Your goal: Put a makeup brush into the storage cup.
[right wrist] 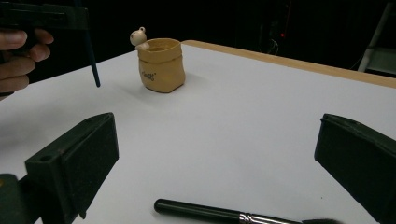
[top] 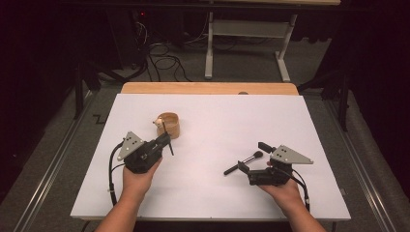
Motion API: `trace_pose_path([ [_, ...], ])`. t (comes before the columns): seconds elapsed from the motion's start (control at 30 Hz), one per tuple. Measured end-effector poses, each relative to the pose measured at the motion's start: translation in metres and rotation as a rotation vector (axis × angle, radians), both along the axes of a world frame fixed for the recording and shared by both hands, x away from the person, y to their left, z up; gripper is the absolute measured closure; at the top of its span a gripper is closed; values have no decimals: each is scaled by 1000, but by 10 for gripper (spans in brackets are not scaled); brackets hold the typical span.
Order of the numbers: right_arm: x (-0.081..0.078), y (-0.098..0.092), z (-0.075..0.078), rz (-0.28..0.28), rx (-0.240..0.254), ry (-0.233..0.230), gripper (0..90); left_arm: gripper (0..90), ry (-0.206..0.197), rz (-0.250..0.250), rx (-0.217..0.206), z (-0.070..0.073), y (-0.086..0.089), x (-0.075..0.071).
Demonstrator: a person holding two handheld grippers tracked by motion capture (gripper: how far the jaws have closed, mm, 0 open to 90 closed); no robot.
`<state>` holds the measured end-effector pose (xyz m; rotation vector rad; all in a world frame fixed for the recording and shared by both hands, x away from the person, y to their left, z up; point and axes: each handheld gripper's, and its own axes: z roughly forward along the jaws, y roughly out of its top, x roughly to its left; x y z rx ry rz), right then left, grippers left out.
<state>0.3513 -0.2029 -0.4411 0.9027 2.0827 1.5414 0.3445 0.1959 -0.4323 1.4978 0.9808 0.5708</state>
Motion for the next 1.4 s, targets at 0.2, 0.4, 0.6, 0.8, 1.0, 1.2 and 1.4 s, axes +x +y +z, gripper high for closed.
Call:
trace_pose_path([
  [0.2, 0, 0, 0, 2, -4, 1, 6, 827, 0, 30, -14, 1, 10, 2],
  [0.4, 1, 0, -1, 0, -3, 3, 6, 827, -3, 67, -21, 1, 21, 3],
  [0.6, 1, 1, -2, 1, -5, 14, 7, 828, 4, 88, -35, -1, 27, 5],
  [0.8, 1, 1, -2, 7, -11, 7, 7, 828, -3, 89, -37, 1, 27, 6],
  [1.0, 2, 0, -2, 1, -15, 9, 7, 828, -2, 90, -56, 7, 27, 10],
  [1.2, 1, 0, -2, 0, -10, 11, 7, 828, 2, 116, -62, 17, 26, 20],
  [1.4, 1, 0, -2, 2, -9, 12, 7, 828, -1, 121, -52, 26, 20, 31],
])
